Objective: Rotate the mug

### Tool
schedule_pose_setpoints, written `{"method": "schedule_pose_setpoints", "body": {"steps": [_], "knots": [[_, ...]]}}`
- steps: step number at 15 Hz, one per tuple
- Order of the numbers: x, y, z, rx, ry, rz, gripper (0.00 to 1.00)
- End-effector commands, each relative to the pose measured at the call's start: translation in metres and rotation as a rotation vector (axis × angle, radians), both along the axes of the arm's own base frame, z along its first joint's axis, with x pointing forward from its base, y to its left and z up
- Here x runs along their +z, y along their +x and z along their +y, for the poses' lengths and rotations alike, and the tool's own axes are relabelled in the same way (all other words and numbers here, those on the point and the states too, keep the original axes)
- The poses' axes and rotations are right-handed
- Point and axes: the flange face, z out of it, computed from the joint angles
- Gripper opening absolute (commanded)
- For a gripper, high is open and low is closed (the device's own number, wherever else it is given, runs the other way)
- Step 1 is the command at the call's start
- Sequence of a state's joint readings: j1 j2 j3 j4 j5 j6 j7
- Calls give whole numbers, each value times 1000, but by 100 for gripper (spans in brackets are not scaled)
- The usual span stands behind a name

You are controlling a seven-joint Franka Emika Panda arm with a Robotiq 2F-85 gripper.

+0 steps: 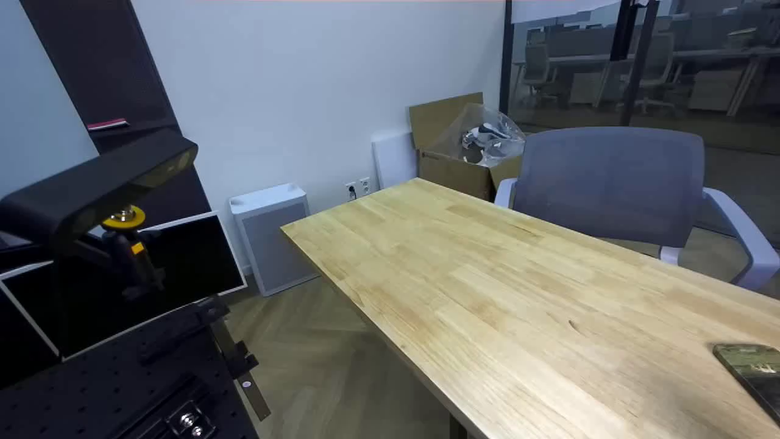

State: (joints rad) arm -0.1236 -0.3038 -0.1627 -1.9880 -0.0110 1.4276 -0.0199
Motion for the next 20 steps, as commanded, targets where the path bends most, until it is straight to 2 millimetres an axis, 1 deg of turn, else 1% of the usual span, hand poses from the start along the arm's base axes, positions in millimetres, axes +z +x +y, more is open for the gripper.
{"method": "schedule_pose_setpoints", "body": {"steps": [1, 6, 9, 10, 14, 20], "knots": [[1, 0, 0, 0, 0, -1, 100], [0, 2, 0, 3, -9, -15, 100], [-10, 9, -9, -29, -42, -87, 100], [-13, 12, -14, -43, -57, -122, 100], [-27, 28, -45, -106, -88, -235, 100], [-67, 53, -88, -171, -116, -287, 100]]}}
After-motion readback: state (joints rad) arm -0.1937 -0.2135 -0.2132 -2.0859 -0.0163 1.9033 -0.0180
